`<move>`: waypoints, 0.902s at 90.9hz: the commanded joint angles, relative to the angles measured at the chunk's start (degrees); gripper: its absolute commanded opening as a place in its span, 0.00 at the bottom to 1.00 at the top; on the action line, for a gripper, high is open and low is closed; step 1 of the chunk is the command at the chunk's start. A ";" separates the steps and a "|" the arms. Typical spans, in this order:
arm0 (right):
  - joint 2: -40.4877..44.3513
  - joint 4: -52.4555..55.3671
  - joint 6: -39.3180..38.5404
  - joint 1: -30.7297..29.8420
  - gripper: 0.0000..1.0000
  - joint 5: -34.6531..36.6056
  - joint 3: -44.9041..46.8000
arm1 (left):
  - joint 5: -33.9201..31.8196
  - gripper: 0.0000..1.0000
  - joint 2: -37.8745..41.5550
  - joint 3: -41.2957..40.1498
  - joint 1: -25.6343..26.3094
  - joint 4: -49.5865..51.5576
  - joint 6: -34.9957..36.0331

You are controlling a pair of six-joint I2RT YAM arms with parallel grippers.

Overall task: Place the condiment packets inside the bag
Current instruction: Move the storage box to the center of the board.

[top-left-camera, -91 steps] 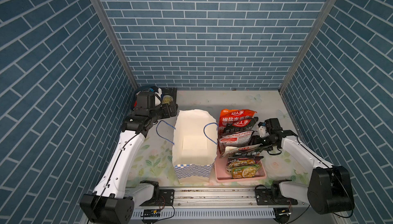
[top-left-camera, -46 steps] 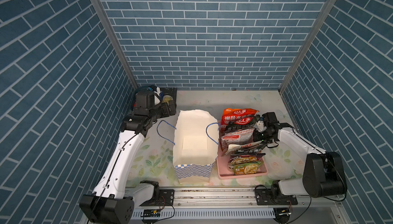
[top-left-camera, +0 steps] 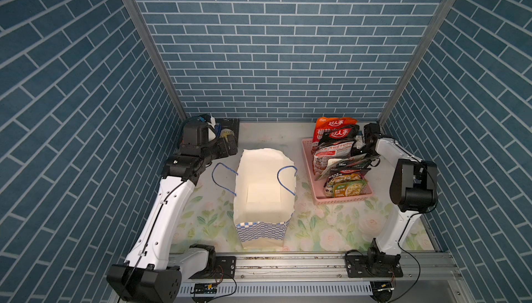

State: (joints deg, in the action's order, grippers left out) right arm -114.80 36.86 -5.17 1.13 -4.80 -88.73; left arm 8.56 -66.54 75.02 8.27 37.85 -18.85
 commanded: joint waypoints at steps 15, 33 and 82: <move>-12.42 0.53 -0.51 1.83 0.61 4.58 -19.48 | -1.71 1.00 -0.30 0.13 0.16 0.00 -1.03; -4.11 1.54 5.63 3.92 0.79 3.33 -18.96 | -1.68 1.00 -0.03 -0.04 0.16 -0.87 -1.36; 42.42 2.80 27.09 12.67 0.78 -1.69 25.91 | -3.62 1.00 1.94 -1.06 0.15 -4.38 -0.53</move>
State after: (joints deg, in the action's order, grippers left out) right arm -78.83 35.83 15.35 14.37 -3.81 -69.80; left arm 6.37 -65.89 74.63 8.27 34.98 -20.08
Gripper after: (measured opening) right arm 0.780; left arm 0.996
